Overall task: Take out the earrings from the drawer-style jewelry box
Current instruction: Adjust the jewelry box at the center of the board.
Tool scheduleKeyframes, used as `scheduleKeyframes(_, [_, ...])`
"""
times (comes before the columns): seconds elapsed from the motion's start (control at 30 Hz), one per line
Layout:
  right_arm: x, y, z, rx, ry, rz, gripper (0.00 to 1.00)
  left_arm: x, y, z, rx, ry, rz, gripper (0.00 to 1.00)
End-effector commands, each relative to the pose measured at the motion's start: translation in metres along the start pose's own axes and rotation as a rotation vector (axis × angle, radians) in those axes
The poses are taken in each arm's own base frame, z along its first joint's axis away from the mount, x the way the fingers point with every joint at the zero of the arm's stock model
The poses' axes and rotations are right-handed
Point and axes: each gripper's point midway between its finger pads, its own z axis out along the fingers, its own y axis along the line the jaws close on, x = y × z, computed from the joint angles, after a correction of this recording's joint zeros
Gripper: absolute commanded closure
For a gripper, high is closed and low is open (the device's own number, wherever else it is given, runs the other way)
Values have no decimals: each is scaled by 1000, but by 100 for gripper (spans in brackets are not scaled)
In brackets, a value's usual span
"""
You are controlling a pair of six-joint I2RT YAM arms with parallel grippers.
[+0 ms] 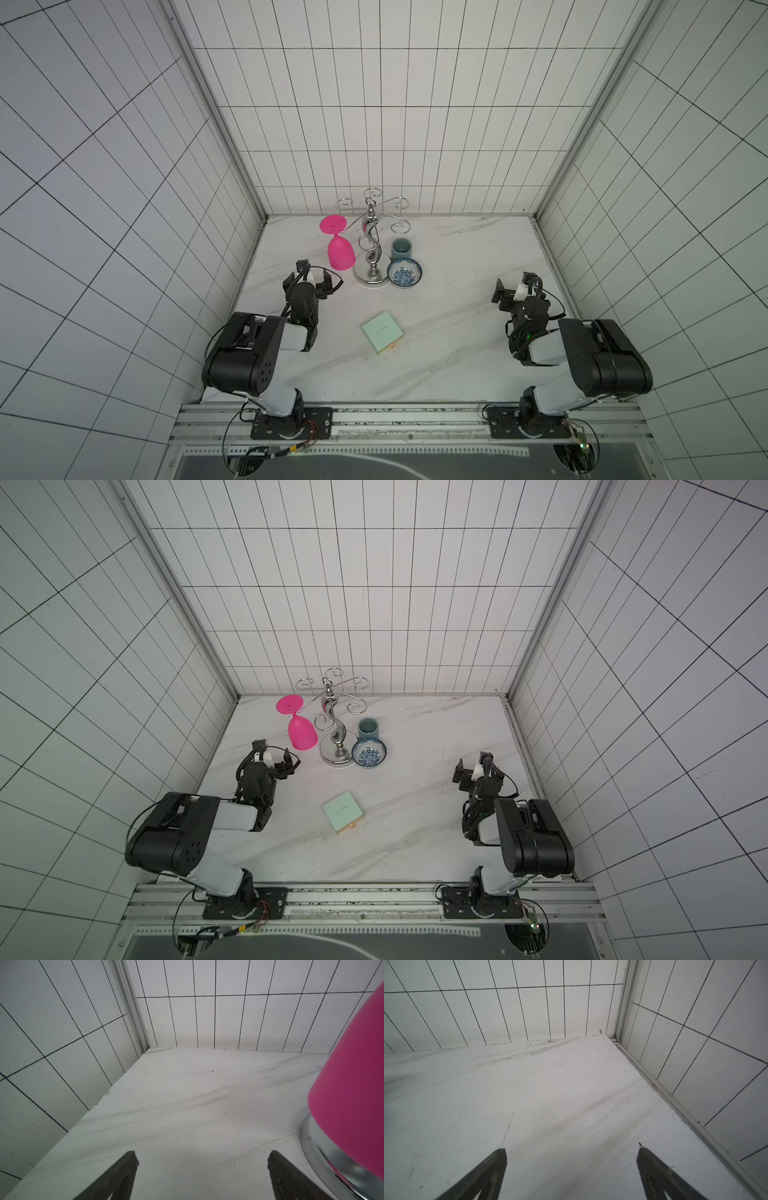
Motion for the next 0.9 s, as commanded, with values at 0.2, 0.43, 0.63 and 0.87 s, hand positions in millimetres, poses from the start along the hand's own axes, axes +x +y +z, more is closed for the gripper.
scheduleKeyframes(0.2, [-28,1,11,-3,-78,2,1,-15,0,1,4,-39,-1,2])
scheduleKeyframes(0.43, [-28,1,11,-3,-77,2,1,-15,-1,1,5,-39,-1,2])
scheduleKeyframes(0.63, [-28,1,11,-2,-77,2,1,-15,-1,1,4,-39,-1,2])
scheduleKeyframes(0.87, [-56,-13,0,91,-101,32,1,-59,6,-24,-77,-127,2,2])
